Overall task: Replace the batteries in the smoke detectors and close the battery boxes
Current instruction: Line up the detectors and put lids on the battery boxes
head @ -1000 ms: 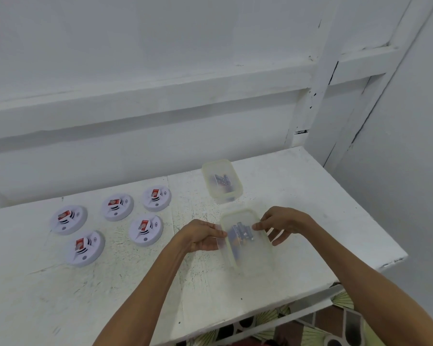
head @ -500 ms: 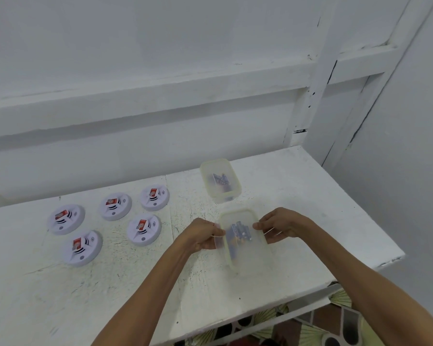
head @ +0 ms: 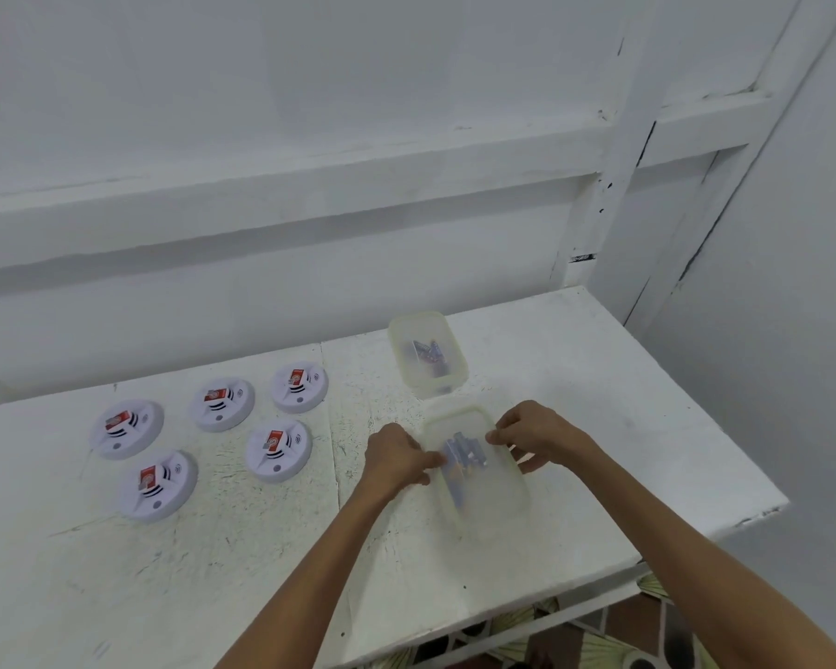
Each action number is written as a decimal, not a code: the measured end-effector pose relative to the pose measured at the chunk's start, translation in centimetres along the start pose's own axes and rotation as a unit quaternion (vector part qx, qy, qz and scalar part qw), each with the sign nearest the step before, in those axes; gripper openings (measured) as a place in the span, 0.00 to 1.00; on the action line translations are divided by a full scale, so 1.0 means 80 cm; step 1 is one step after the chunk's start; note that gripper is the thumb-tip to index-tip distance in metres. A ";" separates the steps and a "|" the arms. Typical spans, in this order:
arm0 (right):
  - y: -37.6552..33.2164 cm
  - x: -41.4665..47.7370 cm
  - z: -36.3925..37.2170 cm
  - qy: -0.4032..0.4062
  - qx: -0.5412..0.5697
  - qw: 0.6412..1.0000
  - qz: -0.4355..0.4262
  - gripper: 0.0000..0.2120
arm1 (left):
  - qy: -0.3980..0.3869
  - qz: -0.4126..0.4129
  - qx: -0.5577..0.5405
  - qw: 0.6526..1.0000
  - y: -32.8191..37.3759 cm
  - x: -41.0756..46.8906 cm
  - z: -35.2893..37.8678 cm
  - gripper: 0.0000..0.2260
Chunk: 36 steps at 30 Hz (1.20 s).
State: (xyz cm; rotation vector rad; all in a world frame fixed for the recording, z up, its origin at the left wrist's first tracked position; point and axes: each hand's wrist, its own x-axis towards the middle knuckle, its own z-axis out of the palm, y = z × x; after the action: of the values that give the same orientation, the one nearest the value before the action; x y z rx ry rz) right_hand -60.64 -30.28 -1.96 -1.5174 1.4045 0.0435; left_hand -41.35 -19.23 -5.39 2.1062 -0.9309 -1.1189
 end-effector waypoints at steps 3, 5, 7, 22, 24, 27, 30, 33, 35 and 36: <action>0.001 -0.001 0.002 0.020 0.004 1.000 -0.003 0.12 | 0.012 -0.009 -0.075 0.997 -0.001 0.005 0.005 0.10; -0.002 -0.001 0.003 0.040 -0.009 0.999 -0.007 0.11 | 0.009 -0.037 -0.137 0.990 0.004 0.005 0.006 0.08; -0.007 -0.001 0.004 0.067 -0.039 0.997 -0.020 0.10 | -0.014 -0.064 -0.213 0.975 0.006 0.004 0.009 0.07; 0.032 -0.042 0.002 -0.099 -0.433 0.875 -0.190 0.74 | -0.240 0.025 -0.014 0.970 0.027 0.050 -0.034 0.38; 0.038 -0.043 0.004 -0.067 -0.452 0.864 -0.213 0.70 | -0.277 0.005 -0.036 0.960 0.029 0.056 -0.039 0.37; 0.052 -0.041 0.003 -0.029 -0.456 0.852 -0.255 0.66 | -0.316 -0.008 -0.050 0.947 0.031 0.060 -0.040 0.35; 0.062 -0.035 0.005 -0.004 -0.458 0.845 -0.275 0.64 | -0.332 -0.005 -0.040 0.942 0.033 0.063 -0.041 0.32; 0.067 -0.032 0.007 0.007 -0.457 0.845 -0.277 0.63 | -0.337 -0.006 -0.040 0.941 0.032 0.067 -0.041 0.31; 0.067 -0.036 0.008 0.012 -0.445 0.854 -0.270 0.63 | -0.336 0.006 -0.043 0.941 0.030 0.068 -0.041 0.31; 0.067 -0.039 0.009 0.013 -0.431 0.863 -0.263 0.63 | -0.332 0.014 -0.044 0.942 0.028 0.067 -0.040 0.31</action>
State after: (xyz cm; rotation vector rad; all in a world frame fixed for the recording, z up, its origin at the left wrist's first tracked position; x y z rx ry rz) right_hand -65.27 -26.43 -3.71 -2.6140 0.9587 0.3537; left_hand -37.10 -24.24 -4.66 1.6432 -1.1650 -1.8708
